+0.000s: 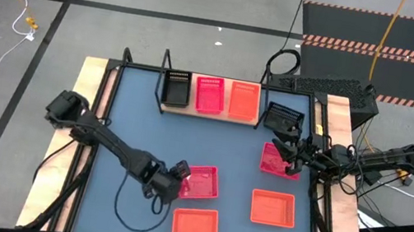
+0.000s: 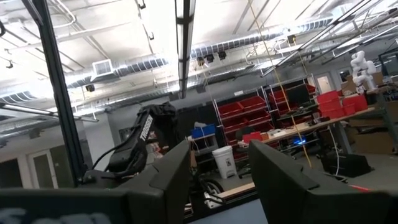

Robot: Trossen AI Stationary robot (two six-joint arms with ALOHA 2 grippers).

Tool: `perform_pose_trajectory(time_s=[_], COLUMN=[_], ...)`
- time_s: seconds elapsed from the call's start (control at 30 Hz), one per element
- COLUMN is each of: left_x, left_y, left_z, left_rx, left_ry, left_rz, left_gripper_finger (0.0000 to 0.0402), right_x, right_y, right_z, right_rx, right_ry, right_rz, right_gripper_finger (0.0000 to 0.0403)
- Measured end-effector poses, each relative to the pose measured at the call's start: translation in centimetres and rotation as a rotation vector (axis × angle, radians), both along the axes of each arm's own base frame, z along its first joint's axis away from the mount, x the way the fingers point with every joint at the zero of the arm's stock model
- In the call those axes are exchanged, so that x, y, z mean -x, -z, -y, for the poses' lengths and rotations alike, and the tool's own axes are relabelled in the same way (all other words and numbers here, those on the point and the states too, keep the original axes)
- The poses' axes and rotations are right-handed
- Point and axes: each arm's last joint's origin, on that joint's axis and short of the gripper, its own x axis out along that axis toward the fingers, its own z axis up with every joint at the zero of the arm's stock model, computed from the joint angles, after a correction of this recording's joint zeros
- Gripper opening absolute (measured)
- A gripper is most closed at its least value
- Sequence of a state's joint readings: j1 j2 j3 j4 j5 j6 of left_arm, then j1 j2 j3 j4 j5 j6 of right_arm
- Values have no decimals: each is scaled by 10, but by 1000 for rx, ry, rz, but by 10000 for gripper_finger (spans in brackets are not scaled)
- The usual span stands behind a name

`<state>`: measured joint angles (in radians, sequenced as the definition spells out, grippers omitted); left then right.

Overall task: Stack baskets on shelf by color
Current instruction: Stack the bottom red basket on top of the red basket on the shelf

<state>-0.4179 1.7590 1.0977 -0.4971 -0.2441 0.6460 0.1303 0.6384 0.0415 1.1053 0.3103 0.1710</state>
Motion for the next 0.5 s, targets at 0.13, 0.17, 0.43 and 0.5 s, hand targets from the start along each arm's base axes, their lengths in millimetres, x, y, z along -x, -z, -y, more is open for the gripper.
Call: perform_pose_trajectory(time_s=[0.13, 0.17, 0.43, 0.5], left_x=[-4, -5, -9, -13], left_y=[0, 0, -9, -19], left_z=[-10, -12, -20, -19], left_rx=[-1, 3, 138, 149], left_ry=[-32, -38, -88, -104], left_rz=[0, -3, -81, -83], left_gripper_finger=[140, 123, 17, 19], right_x=[0, 0, 0, 0], right_y=[0, 0, 0, 0], right_z=[0, 0, 0, 0], right_rx=[-2, -4, 0, 0], right_ry=[-2, -2, -1, -1], right_rz=[-3, -2, 5, 5], right_gripper_finger=[155, 155, 155, 155])
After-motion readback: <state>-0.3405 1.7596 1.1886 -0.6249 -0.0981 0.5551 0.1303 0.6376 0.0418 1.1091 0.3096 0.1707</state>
